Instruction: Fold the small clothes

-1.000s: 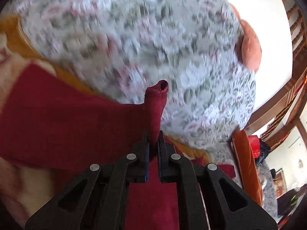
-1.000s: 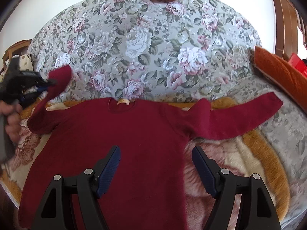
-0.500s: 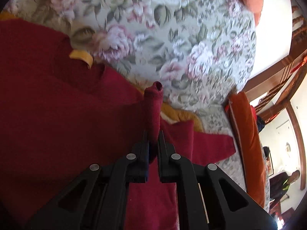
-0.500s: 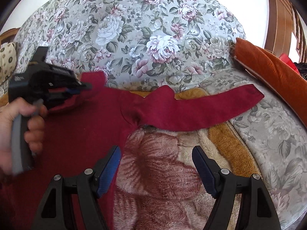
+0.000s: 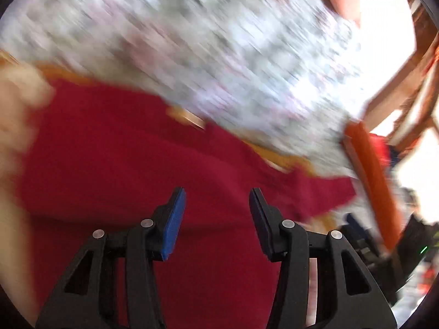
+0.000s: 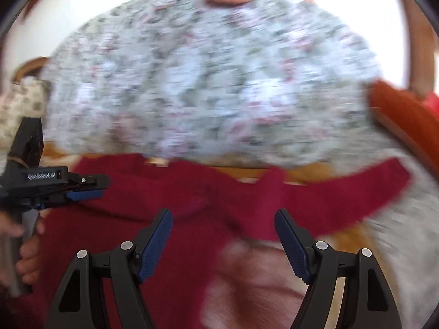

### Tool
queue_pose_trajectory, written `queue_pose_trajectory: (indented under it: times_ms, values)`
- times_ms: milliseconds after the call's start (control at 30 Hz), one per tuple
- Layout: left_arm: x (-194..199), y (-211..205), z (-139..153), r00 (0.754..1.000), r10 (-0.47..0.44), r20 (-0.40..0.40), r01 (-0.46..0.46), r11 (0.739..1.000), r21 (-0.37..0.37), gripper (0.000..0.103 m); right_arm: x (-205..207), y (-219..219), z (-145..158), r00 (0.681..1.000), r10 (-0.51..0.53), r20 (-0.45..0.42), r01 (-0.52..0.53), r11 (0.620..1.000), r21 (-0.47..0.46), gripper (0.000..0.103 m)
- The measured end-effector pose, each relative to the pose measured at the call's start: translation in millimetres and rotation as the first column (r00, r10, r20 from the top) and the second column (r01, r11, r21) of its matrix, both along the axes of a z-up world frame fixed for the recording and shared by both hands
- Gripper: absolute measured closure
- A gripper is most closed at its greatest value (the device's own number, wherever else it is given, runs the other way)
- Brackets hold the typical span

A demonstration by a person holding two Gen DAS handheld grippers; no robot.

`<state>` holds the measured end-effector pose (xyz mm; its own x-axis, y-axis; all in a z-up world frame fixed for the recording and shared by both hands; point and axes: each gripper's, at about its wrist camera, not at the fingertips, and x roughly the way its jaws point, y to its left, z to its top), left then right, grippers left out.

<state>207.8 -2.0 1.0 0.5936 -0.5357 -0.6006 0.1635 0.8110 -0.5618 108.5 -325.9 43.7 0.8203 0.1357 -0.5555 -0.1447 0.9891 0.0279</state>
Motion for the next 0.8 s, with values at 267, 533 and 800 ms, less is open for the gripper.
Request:
queue_pose_trajectory:
  times_ms: [267,533,800]
  values:
    - [23.9,67.7,-50.6,0.962,0.184,-0.202,-0.174,0.982,0.067,0.075,103.8,66.8,-43.7,0.957,0.214,-0.195,-0.223,0.975,-0.024,0.043]
    - [32.3,67.4,-20.7,0.973,0.207,-0.1,-0.203,0.978,0.052,0.072,126.1,54.5,-71.1,0.947,0.142,-0.288,-0.16,0.986,-0.039,0.045]
    - [96.4,57.0,-62.1,0.947,0.244,-0.211,-0.212,0.964,0.163,0.068,170.4,67.4,-79.3,0.943,0.082,-0.322,-0.106,0.993,-0.058,0.043]
